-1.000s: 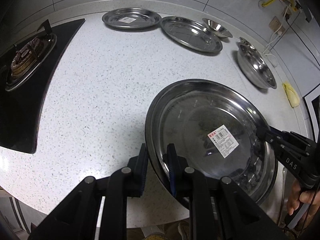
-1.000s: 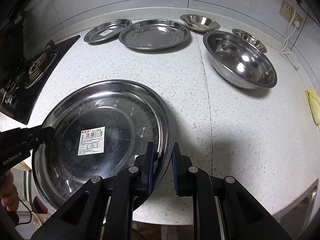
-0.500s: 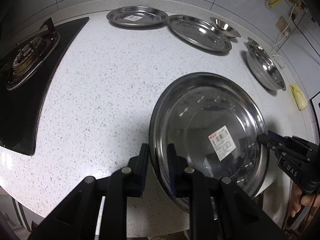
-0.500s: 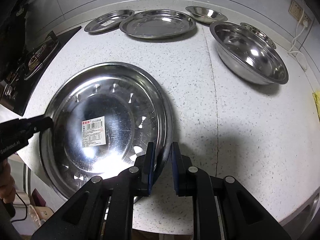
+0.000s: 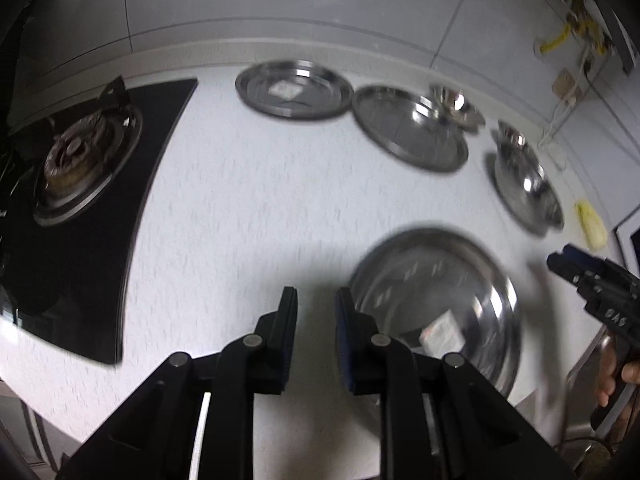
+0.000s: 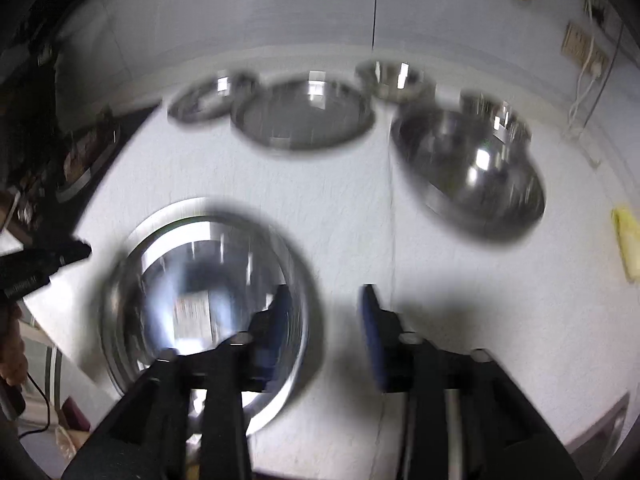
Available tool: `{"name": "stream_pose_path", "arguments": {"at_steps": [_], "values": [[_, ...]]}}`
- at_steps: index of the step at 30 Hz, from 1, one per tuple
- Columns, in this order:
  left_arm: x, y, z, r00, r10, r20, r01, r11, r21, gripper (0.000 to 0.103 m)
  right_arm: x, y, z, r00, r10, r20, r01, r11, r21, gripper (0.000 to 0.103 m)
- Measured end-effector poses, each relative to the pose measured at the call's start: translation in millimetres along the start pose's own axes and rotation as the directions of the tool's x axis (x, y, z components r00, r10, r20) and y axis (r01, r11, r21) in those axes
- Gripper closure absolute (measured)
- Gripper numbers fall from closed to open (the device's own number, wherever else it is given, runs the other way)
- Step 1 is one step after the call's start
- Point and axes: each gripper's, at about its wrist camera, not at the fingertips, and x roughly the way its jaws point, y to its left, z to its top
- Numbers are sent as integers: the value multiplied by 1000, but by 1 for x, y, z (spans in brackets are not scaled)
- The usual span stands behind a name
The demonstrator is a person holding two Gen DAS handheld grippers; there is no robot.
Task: Organize plates and bowls
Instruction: 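Lower the large plate onto the counter and open both grippers, then move both grippers to a medium steel plate and close on its rim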
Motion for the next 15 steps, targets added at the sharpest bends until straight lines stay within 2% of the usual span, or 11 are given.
{"name": "stream_pose_path", "arguments": {"at_steps": [1, 2, 3, 5, 7, 10, 15], "values": [[2, -1, 12, 1000, -21, -6, 21, 1000, -5, 78, -5, -4, 14, 999, 5, 32, -6, 1000, 10, 34], [8, -2, 26, 999, -47, -21, 46, 999, -16, 70, -9, -7, 33, 997, 25, 74, -27, 999, 20, 19], [14, -3, 38, 998, -63, -30, 61, 997, -38, 57, -9, -8, 47, 994, 40, 99, -42, 999, 23, 15], [27, -5, 60, 996, -77, -39, 74, 995, -67, 55, -1, -7, 81, 992, 59, 114, -61, 998, 18, 7], [46, -9, 83, 995, -90, -53, 85, 992, -91, 55, 19, -8, 110, 991, 114, 75, -116, 993, 17, 4], [78, -7, 114, 988, -122, -90, 105, 980, -172, 55, 60, -12, 149, 986, 167, -23, -166, 985, 47, 4], [121, -8, 151, 980, -150, -127, 115, 962, -249, 55, 111, -29, 183, 976, 189, -108, -171, 973, 153, 4]]}}
